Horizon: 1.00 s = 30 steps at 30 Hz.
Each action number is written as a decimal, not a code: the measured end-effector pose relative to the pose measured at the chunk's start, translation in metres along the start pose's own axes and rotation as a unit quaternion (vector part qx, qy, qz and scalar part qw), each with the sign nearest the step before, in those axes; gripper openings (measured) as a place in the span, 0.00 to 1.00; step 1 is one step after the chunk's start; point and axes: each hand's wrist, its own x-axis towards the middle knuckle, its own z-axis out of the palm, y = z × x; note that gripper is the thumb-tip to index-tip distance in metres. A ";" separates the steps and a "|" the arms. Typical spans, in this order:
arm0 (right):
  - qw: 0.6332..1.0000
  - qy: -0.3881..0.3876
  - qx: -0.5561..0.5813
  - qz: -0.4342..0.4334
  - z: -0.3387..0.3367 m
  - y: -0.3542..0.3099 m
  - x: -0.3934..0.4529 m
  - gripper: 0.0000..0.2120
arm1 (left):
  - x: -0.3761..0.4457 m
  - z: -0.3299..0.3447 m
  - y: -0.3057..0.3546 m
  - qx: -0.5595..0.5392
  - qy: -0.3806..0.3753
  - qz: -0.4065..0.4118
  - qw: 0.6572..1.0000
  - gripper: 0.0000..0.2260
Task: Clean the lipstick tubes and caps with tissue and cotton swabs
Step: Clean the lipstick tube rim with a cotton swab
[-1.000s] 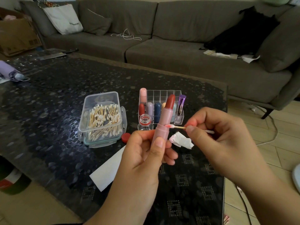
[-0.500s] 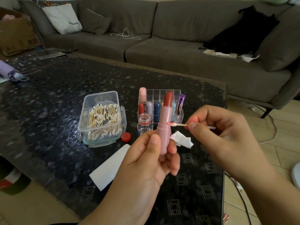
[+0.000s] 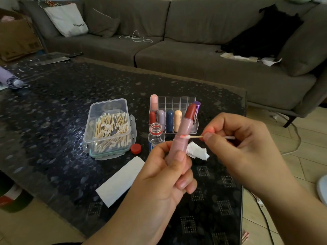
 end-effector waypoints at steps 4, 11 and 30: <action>1.000 0.005 0.021 0.003 -0.002 0.001 0.000 0.07 | -0.001 -0.001 0.003 -0.015 -0.005 0.003 1.000 0.06; 1.000 -0.010 -0.002 -0.006 0.006 -0.001 -0.002 0.05 | 0.003 -0.004 0.000 -0.012 -0.007 0.017 1.000 0.09; 1.000 -0.013 -0.018 0.005 -0.001 0.002 -0.001 0.05 | 0.004 -0.004 -0.001 -0.065 0.003 -0.014 0.998 0.13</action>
